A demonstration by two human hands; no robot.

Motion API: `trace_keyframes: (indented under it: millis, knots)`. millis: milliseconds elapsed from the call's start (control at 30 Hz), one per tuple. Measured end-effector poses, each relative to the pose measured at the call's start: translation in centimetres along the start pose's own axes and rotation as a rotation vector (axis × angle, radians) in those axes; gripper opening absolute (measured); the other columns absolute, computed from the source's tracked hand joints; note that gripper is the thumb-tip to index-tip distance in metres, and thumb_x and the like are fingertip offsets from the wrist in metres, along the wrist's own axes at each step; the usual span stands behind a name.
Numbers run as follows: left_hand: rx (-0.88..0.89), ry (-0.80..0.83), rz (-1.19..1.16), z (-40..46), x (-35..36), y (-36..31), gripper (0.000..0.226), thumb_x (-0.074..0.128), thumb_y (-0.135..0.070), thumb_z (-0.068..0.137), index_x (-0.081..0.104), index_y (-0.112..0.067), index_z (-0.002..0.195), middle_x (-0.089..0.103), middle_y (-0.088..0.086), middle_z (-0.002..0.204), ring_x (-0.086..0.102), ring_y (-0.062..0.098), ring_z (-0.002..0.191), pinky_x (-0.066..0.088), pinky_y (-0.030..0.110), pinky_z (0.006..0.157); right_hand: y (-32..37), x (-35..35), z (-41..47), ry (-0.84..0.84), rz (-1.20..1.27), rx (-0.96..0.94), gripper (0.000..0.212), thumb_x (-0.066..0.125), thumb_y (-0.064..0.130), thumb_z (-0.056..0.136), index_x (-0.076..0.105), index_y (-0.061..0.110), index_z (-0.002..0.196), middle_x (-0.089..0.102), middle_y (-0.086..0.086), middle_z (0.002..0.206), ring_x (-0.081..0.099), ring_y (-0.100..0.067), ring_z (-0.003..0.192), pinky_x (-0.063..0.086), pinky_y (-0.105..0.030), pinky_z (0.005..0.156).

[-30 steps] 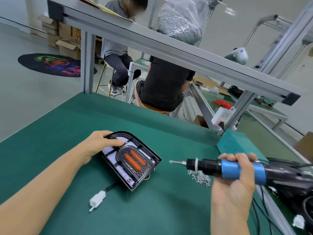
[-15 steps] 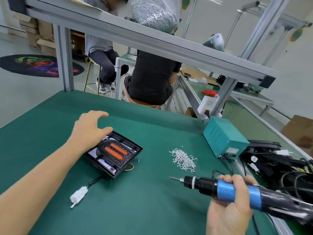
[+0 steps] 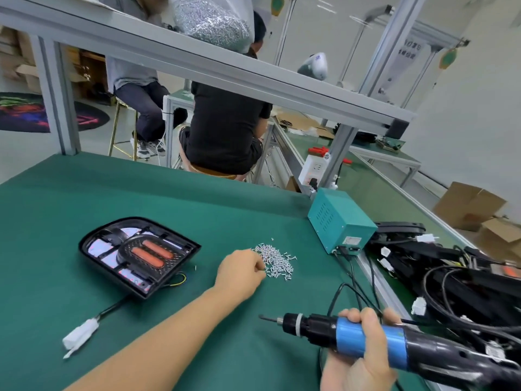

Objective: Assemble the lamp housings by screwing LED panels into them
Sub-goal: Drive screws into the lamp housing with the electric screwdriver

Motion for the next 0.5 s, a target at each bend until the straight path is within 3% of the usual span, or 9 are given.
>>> trace_keyframes:
  millis: [100, 233, 400, 500]
  knots:
    - [-0.031, -0.026, 0.122, 0.7, 0.5, -0.8, 0.011, 0.058, -0.021, 0.084, 0.062, -0.02, 0.075, 0.063, 0.003, 0.079, 0.055, 0.023, 0.073, 0.045, 0.027, 0.065, 0.1, -0.3, 0.2, -0.016, -0.002, -0.003, 0.03, 0.053, -0.004, 0.089, 0.055, 0.026, 0.093, 0.053, 0.004, 0.069, 0.057, -0.008, 0.061, 0.055, -0.02, 0.07]
    - [-0.054, -0.01, 0.237, 1.4, 1.1, -1.8, 0.008, 0.055, -0.012, 0.089, 0.06, -0.014, 0.083, 0.064, 0.003, 0.089, 0.058, 0.022, 0.08, 0.044, 0.027, 0.065, 0.1, -0.2, 0.3, -0.017, -0.009, 0.004, 0.03, 0.055, -0.004, 0.086, 0.055, 0.026, 0.092, 0.055, 0.007, 0.063, 0.057, -0.007, 0.059, 0.055, -0.019, 0.068]
    - [0.017, 0.07, 0.385, 1.6, 1.3, -2.0, 0.032, 0.047, 0.005, 0.085, 0.035, -0.014, 0.062, 0.039, 0.0, 0.068, 0.046, 0.023, 0.075, 0.036, 0.029, 0.063, 0.1, -0.3, 0.5, -0.03, -0.028, 0.007, 0.028, 0.058, 0.0, 0.082, 0.056, 0.025, 0.092, 0.057, 0.008, 0.062, 0.057, -0.008, 0.059, 0.054, -0.019, 0.065]
    - [0.066, 0.128, 0.472, 1.6, 0.9, -2.2, 0.034, 0.045, 0.012, 0.08, 0.031, -0.012, 0.061, 0.04, 0.004, 0.068, 0.043, 0.026, 0.073, 0.034, 0.029, 0.063, 0.0, -0.3, 0.3, -0.01, -0.024, -0.003, 0.028, 0.06, 0.002, 0.077, 0.057, 0.025, 0.092, 0.057, 0.007, 0.062, 0.058, -0.008, 0.059, 0.054, -0.019, 0.062]
Point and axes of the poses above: each hand's wrist, its own z-axis towards the middle knuckle, its own x-axis out of the palm, y = z × x, the point moved 1 cm from there along z, towards the middle knuckle
